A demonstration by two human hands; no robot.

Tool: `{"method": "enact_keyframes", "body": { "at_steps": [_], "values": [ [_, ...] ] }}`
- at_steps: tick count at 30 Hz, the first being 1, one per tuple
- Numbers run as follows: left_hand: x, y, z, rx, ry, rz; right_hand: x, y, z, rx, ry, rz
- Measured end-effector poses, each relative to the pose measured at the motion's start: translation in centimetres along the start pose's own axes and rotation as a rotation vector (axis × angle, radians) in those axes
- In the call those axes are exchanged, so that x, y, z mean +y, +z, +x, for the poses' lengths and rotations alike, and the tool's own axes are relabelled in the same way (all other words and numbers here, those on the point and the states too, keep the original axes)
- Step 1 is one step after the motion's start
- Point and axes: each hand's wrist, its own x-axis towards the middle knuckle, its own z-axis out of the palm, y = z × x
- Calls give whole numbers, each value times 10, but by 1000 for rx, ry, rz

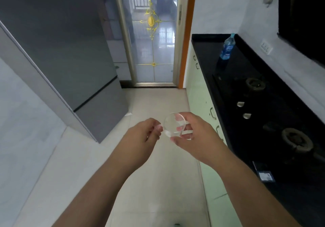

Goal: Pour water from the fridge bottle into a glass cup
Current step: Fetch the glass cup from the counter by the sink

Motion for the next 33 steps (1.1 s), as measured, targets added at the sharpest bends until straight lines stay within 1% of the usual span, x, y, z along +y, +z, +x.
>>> {"method": "enact_keyframes", "body": {
  "at_steps": [5, 11, 17, 23, 26, 33],
  "values": [
    [-7, 4, 55, 7, -54, -36, 12, -8, 59, -47, -7, -23],
    [-32, 2, 144, -23, -48, -39, 24, -7, 152, -71, 18, -54],
    [-66, -27, 264, -55, -20, -50, 15, 2, 264, -22, 38, -101],
    [-81, -64, 386, -142, 54, 25, -4, -1, 375, 58, 62, -105],
    [-88, -76, 436, -174, 68, 8, -6, -1, 417, 83, 80, -118],
    [-105, -73, 551, -212, 66, 27, 19, -8, 526, 85, 117, -72]
  ]
}}
